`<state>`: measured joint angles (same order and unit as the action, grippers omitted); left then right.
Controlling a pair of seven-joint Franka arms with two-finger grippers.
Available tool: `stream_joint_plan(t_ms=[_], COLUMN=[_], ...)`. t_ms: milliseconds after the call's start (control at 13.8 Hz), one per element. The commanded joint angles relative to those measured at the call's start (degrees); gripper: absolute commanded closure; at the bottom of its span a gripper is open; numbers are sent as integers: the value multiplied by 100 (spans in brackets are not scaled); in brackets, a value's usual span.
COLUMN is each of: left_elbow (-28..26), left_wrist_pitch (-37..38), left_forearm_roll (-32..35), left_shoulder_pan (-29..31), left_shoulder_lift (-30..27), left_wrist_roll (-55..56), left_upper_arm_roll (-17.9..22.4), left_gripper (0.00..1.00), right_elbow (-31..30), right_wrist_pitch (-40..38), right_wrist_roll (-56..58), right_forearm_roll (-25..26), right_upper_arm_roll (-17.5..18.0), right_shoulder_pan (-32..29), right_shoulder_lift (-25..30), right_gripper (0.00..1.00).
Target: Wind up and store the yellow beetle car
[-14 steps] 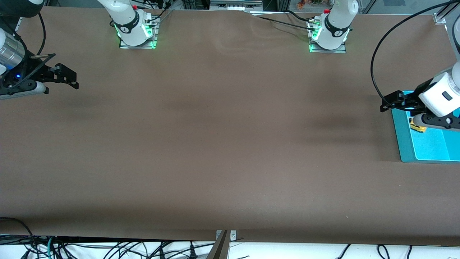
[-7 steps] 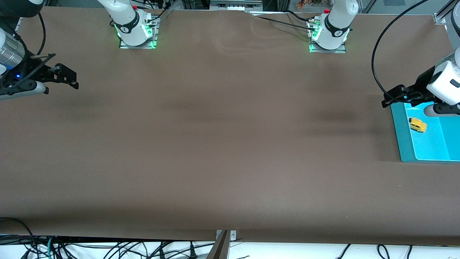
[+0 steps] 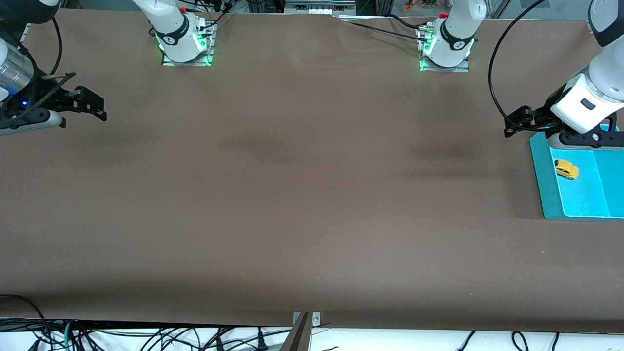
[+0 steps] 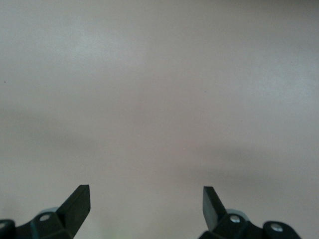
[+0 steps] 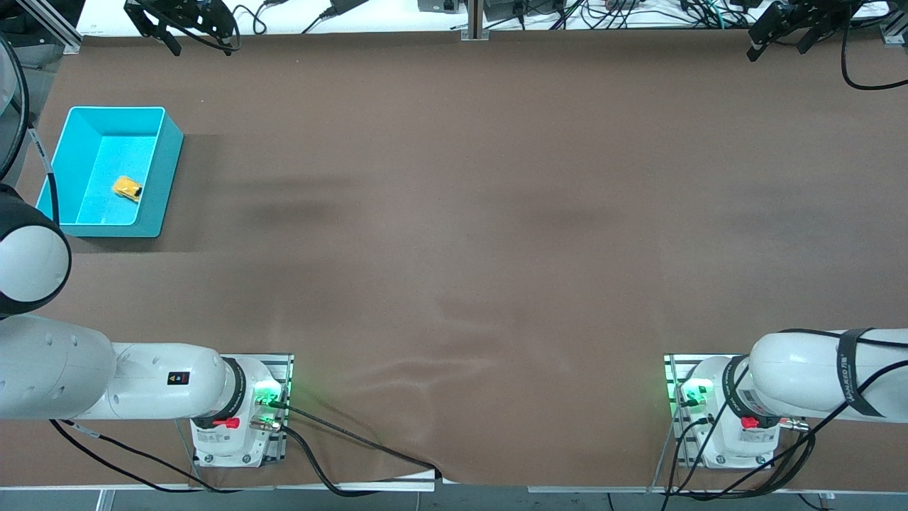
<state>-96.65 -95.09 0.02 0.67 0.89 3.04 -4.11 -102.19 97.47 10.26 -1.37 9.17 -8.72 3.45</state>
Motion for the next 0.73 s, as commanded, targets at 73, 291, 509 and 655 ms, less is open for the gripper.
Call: stream_joint_plan(t_ms=[73, 291, 509, 655], left_elbow=[-135, -108, -108, -91], left_wrist_pitch=[69, 131, 131, 131], left_forearm_roll=[129, 103, 103, 112], left_shoulder_pan=[39, 39, 39, 30], left_shoulder_lift=[-238, -239, -230, -230], left_wrist_roll=[-40, -49, -49, -49], left_upper_arm_roll=[-63, -63, -63, -63], left_gripper=[0, 0, 0, 0], right_elbow=[156, 156, 156, 156], right_wrist_pitch=[-105, -105, -114, -114], right_wrist_roll=[99, 90, 90, 90], right_forearm_roll=[-47, -47, -47, -47], right_upper_arm_roll=[6, 6, 6, 6], right_shoulder_pan=[-15, -15, -15, -15], right_shoulder_lift=[-64, -64, -64, -64], right_gripper=[0, 0, 0, 0])
